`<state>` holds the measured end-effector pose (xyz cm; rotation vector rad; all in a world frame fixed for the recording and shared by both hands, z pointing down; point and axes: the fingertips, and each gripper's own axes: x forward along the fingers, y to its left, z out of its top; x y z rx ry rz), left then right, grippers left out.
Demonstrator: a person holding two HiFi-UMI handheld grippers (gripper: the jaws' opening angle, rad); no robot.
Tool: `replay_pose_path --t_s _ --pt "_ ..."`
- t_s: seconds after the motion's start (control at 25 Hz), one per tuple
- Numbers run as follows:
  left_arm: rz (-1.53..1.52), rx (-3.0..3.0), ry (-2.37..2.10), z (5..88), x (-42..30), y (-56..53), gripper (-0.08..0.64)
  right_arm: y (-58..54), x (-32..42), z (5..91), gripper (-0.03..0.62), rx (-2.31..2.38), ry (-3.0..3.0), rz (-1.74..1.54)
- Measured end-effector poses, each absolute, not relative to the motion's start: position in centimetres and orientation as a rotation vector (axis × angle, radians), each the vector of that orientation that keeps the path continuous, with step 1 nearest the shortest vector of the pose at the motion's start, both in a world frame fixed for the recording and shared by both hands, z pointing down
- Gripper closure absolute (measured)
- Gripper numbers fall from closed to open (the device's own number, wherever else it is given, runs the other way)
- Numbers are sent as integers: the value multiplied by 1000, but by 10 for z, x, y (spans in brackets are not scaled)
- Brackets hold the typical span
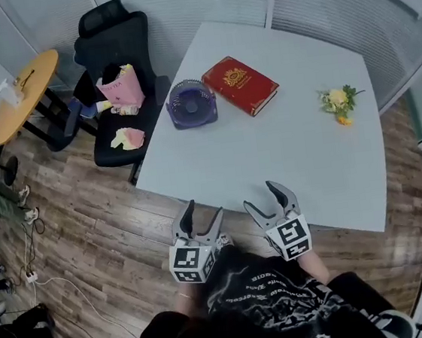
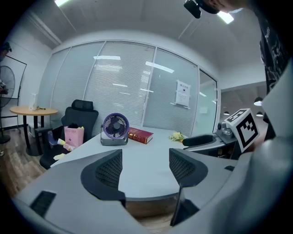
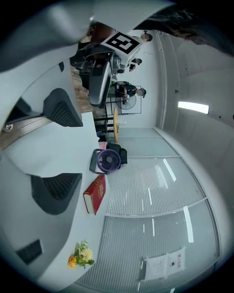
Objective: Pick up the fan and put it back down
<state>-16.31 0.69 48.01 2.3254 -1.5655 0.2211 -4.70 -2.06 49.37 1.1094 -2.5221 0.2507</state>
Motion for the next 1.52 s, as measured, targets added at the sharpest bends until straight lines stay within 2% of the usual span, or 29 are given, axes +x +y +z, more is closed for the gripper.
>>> replay_pose_path --t_s 0.28,0.72,1.52 --pt "250 2356 -1511 486 -196 -20 236 -41 -74 495 284 1175 -2498 261" --pt "241 2316 -1518 499 -208 -46 236 -70 -75 500 284 1220 -2473 286" --pt "301 2209 -1697 498 -243 -127 236 -178 -100 489 287 1046 -2542 185"
